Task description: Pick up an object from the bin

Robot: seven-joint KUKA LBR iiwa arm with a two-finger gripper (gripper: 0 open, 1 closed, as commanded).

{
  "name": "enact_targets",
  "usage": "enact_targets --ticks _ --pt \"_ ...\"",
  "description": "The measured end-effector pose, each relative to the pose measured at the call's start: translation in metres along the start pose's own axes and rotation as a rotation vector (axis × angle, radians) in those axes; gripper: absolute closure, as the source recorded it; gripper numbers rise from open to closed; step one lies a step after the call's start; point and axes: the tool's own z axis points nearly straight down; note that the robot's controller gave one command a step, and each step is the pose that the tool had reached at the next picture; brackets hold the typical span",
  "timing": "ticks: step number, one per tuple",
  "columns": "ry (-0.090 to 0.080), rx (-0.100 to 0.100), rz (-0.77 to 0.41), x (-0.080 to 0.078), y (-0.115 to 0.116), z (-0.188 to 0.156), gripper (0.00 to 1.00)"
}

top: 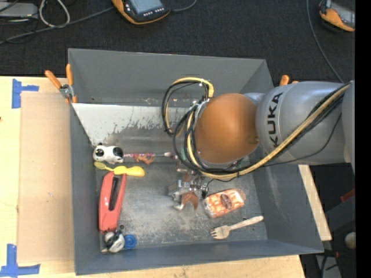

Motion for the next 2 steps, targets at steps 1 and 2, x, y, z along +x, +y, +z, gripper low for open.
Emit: enact_targets --ticks 1,2 --pt "0.002 -0.011 0.006 0.0 0.003 -0.04 1.0" --pt "0.0 -0.01 0.007 -0.001 0.003 -0.067 1.0"
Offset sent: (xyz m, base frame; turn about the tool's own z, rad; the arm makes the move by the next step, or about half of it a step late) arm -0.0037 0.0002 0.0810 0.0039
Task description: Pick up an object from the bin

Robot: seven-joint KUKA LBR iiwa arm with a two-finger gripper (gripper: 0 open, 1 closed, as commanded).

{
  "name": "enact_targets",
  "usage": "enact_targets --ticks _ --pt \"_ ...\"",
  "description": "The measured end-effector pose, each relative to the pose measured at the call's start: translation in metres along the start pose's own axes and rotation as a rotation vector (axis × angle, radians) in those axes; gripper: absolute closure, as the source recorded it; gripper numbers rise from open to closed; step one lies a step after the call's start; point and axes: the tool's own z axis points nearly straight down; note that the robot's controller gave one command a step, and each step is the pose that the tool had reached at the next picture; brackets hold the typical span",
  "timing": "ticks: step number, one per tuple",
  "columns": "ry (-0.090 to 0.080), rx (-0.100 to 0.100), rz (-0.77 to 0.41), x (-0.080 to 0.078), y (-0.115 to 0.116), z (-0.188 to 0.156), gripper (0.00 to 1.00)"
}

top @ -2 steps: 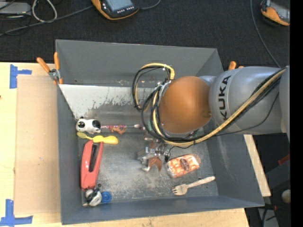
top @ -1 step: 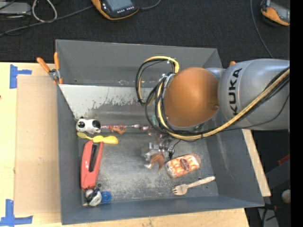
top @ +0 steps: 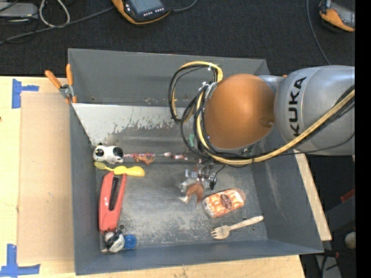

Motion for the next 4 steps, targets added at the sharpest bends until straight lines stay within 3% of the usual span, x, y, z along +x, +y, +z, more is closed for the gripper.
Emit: enact_targets --ticks 4 --pt "-0.002 -0.005 0.006 -0.002 0.002 -0.074 1.0"
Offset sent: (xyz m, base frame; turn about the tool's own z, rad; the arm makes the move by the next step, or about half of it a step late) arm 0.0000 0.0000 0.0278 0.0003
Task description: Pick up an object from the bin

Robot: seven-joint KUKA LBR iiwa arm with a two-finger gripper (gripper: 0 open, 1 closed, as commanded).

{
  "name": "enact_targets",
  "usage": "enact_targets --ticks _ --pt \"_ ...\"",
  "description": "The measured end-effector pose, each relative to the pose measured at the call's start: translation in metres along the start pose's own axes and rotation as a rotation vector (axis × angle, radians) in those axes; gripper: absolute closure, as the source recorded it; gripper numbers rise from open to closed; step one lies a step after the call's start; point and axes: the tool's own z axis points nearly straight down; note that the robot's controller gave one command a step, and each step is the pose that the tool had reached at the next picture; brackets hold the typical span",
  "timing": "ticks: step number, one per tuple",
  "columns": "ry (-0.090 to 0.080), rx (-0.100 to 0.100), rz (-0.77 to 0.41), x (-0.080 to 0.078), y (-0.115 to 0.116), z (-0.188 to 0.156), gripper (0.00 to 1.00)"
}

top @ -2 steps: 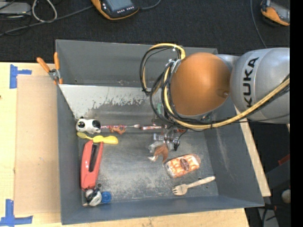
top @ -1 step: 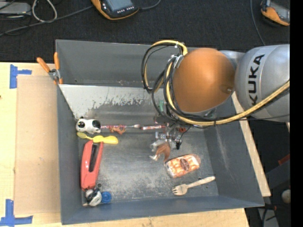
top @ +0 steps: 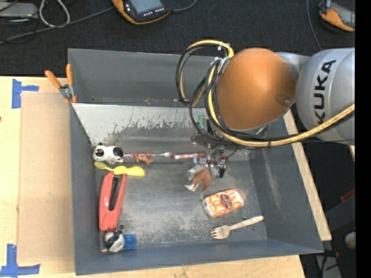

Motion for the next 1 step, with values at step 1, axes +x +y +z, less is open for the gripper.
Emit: enact_targets --ticks 1 --pt "-0.002 0.003 0.003 -0.001 -0.0003 -0.0192 1.0"
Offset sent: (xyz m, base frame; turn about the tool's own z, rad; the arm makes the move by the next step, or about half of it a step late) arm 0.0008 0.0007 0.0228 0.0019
